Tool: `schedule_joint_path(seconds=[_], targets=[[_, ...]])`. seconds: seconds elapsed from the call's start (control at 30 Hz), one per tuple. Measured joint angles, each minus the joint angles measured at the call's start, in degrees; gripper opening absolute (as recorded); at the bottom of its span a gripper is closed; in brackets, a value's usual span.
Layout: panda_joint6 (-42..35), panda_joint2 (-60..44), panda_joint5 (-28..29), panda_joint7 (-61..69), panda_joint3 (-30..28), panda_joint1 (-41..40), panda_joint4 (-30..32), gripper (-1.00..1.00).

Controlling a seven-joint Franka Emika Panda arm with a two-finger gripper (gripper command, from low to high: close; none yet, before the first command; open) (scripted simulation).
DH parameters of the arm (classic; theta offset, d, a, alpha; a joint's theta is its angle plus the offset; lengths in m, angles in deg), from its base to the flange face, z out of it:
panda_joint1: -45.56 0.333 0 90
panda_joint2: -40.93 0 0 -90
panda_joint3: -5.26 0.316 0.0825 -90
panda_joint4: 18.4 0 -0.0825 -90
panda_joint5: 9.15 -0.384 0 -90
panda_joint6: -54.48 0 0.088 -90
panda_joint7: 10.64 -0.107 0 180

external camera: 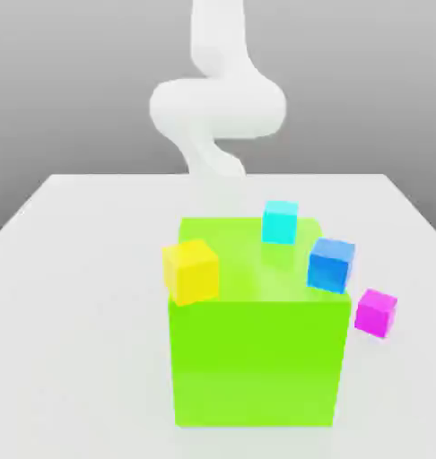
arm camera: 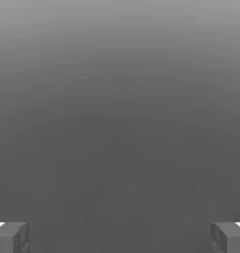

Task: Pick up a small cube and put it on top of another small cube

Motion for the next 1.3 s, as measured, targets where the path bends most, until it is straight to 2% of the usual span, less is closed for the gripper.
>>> schedule_joint_path(seconds=[0.77, 1.13, 1.3], targets=[[18.94, -27.64, 1.32, 56.76, 0.31, 30.75, 19.23, 0.0], [27.95, -40.72, -0.46, 85.4, 4.16, 42.84, 28.36, 0.0], [35.34, -49.91, 1.3, 87.44, 3.08, 44.59, 28.18, 0.0]])
